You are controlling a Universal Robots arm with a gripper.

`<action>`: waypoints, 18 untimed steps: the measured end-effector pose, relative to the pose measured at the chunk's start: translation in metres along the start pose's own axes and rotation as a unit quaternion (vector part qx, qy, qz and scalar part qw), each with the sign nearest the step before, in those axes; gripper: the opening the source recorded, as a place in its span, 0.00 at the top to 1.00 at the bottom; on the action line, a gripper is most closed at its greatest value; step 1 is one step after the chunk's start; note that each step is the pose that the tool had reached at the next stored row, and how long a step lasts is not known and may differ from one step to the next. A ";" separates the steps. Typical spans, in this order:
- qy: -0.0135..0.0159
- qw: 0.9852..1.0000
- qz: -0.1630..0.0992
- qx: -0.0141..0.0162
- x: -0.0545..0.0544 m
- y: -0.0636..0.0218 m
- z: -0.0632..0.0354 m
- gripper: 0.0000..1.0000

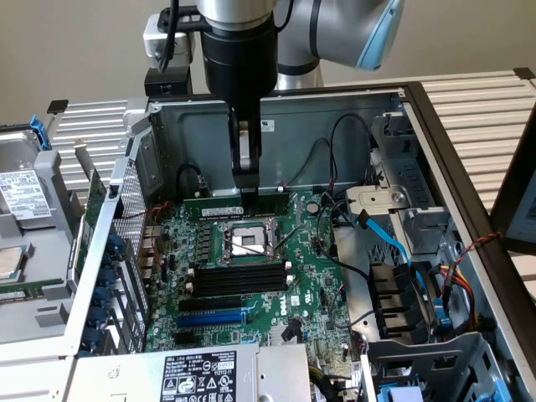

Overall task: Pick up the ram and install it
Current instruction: 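Insert the ram into the slot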

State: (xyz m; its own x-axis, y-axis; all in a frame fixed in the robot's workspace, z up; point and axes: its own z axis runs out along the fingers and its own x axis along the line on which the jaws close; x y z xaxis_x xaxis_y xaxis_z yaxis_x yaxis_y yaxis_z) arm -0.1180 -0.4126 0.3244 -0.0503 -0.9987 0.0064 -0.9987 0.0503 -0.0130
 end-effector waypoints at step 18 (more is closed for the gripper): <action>0.000 1.000 0.000 0.000 0.000 0.0001 0.0084 0.88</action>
State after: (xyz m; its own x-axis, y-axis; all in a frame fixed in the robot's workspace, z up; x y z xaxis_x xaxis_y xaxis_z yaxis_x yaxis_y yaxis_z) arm -0.1180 -0.4129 0.3160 -0.0503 -0.9987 0.0063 -0.9987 0.0502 -0.0131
